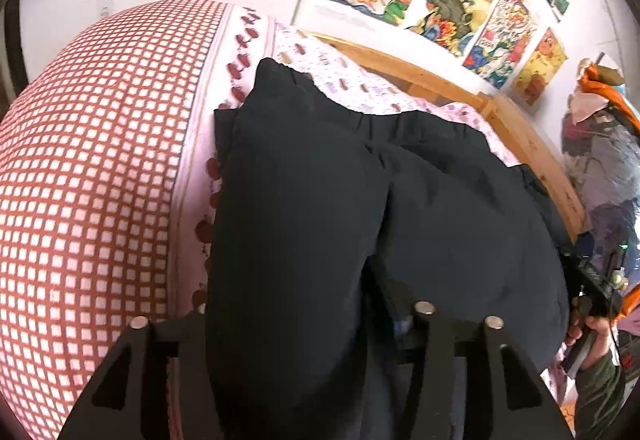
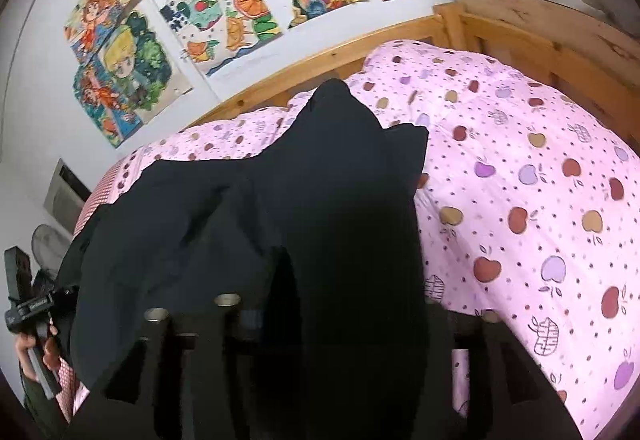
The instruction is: Fold large clothes
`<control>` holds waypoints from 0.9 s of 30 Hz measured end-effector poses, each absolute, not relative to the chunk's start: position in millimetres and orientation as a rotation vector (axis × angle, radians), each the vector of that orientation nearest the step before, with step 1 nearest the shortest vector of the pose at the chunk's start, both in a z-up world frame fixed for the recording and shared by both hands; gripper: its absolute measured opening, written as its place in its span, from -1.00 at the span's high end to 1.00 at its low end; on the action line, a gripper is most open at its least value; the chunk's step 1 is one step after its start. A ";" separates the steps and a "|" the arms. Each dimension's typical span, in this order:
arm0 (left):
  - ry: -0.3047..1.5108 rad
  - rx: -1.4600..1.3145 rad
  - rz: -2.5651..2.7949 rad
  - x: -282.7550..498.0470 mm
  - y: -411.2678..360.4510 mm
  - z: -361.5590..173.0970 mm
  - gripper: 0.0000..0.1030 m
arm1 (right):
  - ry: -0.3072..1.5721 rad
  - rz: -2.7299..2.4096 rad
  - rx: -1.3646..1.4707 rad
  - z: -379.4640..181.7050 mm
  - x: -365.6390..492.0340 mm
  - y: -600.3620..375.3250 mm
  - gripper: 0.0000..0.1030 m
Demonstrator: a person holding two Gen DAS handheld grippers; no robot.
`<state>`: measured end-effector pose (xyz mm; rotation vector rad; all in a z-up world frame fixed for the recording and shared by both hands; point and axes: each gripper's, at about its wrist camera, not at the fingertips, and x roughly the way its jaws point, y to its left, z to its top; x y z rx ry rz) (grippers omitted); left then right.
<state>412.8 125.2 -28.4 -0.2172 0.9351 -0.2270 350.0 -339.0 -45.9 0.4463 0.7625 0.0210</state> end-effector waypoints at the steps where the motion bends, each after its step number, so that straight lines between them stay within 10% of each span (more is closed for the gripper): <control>1: 0.931 -0.207 -0.202 410.8 124.8 -27.8 -0.26 | 0.759 0.010 0.440 -45.1 348.5 -337.7 -0.33; 7: 0.864 -0.175 -0.098 392.4 121.3 -10.4 -0.70 | 0.730 -0.036 0.316 -23.6 340.4 -321.3 -0.86; 27: 0.524 -0.068 0.094 291.3 74.8 60.3 -1.00 | 0.441 -0.102 0.081 63.8 259.8 -286.3 -0.97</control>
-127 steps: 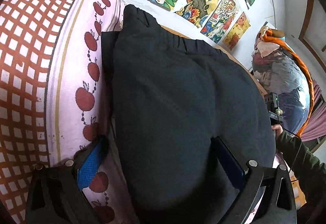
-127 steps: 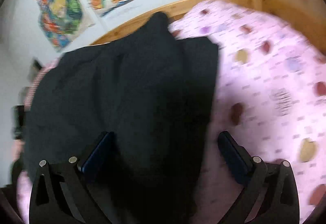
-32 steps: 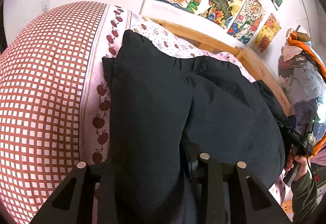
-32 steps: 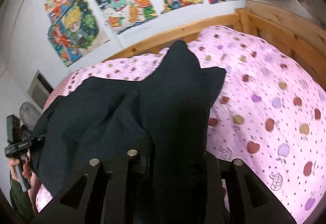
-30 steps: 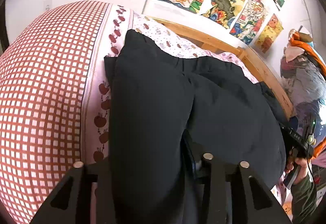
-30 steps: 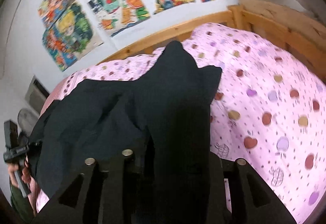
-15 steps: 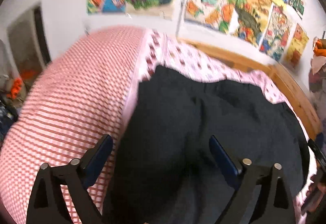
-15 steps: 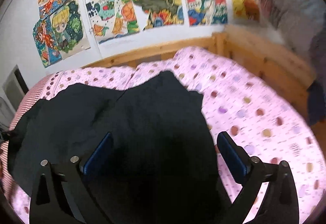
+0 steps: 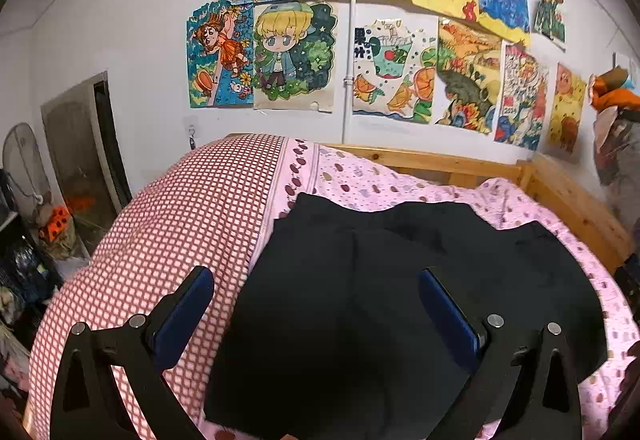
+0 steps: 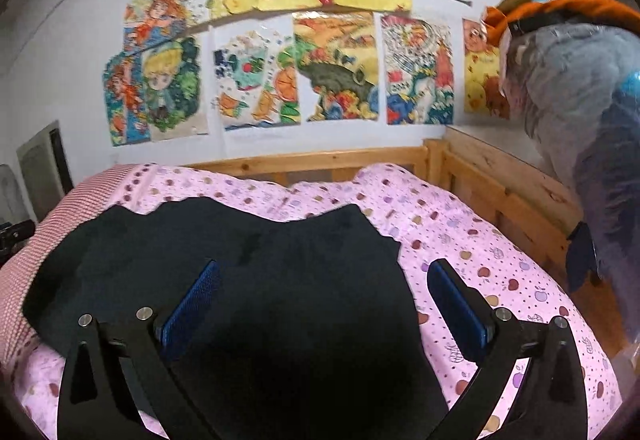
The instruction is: Fold large clothes
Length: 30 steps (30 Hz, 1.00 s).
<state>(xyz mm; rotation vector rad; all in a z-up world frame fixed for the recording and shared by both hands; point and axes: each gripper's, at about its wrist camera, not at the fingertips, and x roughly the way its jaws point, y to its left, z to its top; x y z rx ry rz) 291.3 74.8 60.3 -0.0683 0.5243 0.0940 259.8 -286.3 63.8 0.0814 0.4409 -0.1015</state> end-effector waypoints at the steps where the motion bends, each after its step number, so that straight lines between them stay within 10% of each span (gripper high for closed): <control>1: 0.528 -0.073 0.089 288.4 73.5 60.1 -1.00 | 0.431 -0.091 0.081 65.5 255.7 -281.9 -0.97; 30: 0.470 -0.004 0.027 139.8 41.3 39.3 -1.00 | 0.367 0.058 0.003 74.7 121.2 -224.8 -0.97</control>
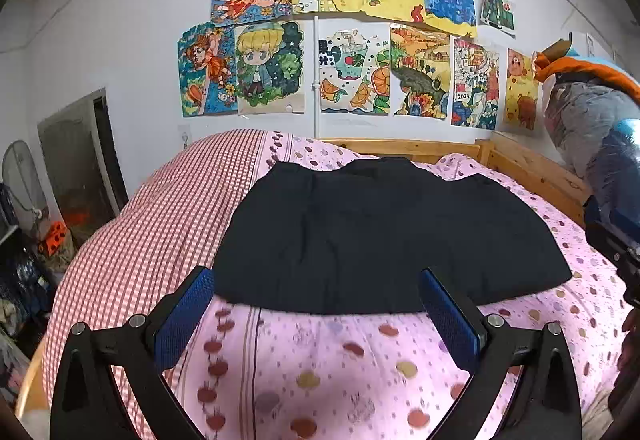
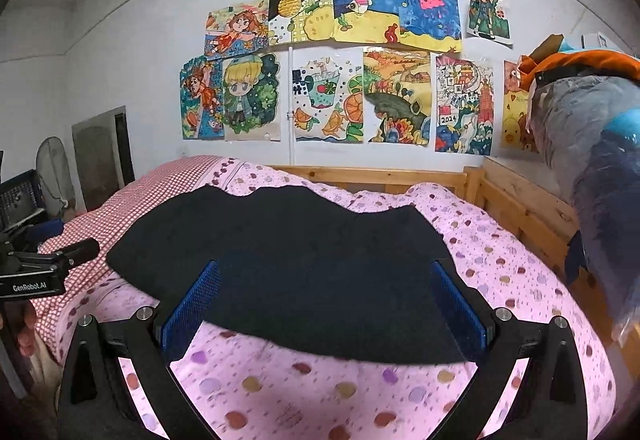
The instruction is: Fold large clothes
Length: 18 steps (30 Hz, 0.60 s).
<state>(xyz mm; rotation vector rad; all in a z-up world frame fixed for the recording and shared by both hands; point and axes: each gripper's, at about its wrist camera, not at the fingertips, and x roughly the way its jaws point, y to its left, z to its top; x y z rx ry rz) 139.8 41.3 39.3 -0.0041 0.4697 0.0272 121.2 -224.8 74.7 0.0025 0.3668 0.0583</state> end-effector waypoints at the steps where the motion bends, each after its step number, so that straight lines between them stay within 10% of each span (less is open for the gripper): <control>1: 0.469 -0.011 0.027 136.1 41.9 38.9 -1.00 | 0.365 0.056 0.005 75.1 117.1 -223.4 -0.97; 18: 0.427 -0.036 0.040 83.8 54.7 37.0 -1.00 | 0.322 0.032 -0.003 75.1 57.8 -209.6 -0.97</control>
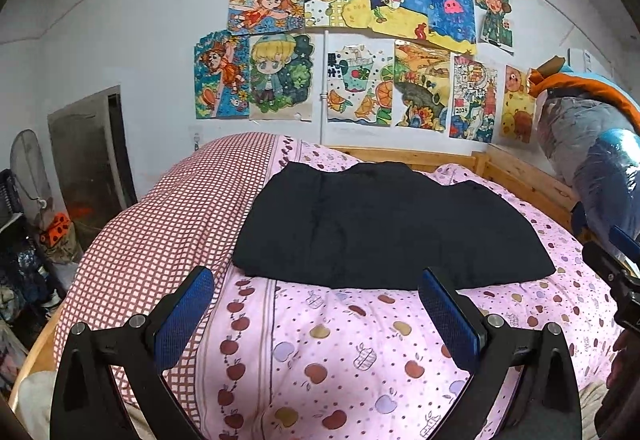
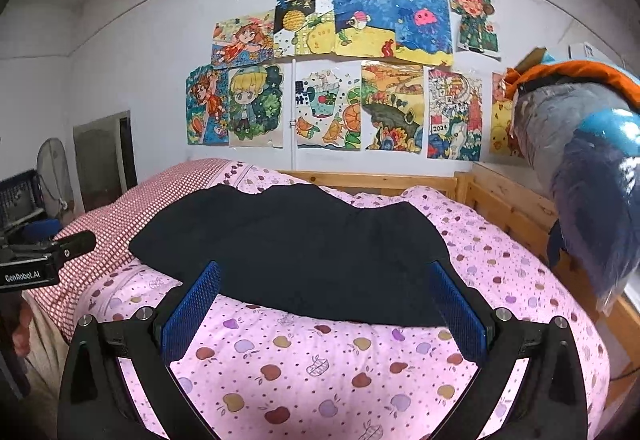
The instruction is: Fold large clothes
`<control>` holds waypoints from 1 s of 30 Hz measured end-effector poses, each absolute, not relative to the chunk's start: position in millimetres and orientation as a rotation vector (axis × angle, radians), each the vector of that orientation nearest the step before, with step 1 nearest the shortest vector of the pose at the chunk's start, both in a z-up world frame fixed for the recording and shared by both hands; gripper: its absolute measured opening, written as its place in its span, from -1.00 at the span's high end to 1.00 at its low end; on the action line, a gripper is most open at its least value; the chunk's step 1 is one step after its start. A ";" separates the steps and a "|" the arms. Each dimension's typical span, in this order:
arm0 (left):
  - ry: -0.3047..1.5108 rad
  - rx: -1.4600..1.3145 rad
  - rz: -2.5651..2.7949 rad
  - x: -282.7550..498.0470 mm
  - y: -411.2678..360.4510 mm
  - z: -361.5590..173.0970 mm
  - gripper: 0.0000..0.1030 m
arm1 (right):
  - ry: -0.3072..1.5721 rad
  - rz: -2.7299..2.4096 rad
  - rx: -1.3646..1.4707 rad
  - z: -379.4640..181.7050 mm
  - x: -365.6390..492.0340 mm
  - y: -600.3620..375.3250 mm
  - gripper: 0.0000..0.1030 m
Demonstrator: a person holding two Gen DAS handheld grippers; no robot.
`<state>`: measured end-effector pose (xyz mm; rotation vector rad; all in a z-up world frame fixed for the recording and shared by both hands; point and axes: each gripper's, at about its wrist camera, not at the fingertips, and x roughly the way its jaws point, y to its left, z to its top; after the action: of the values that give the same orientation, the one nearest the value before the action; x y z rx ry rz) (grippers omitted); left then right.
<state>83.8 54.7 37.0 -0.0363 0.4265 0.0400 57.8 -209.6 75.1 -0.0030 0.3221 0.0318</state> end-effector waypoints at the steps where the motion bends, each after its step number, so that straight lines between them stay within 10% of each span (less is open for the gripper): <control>1: 0.427 -0.037 0.042 81.9 55.2 35.5 -1.00 | 0.323 0.031 0.003 74.7 56.2 -210.6 -0.97; 30: 0.456 -0.019 0.003 60.6 50.5 6.8 -1.00 | 0.404 -0.016 0.035 36.8 33.5 -200.5 -0.97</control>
<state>60.6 50.5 6.8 -0.0189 0.4555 0.0029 33.5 -200.5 36.8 0.0352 0.4039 -0.0157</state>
